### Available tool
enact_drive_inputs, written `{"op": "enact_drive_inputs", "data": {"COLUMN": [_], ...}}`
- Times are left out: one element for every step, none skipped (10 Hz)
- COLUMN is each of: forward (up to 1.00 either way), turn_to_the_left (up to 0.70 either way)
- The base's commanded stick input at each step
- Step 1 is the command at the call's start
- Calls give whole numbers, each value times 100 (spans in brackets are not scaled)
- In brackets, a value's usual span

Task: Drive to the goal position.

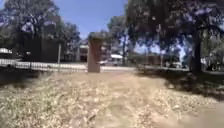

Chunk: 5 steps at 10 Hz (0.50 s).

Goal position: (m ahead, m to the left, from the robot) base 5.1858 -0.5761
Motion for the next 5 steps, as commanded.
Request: {"op": "enact_drive_inputs", "data": {"forward": [70, 70, 70, 70, 70], "turn_to_the_left": [-4, 0, 0, 0, 0]}}
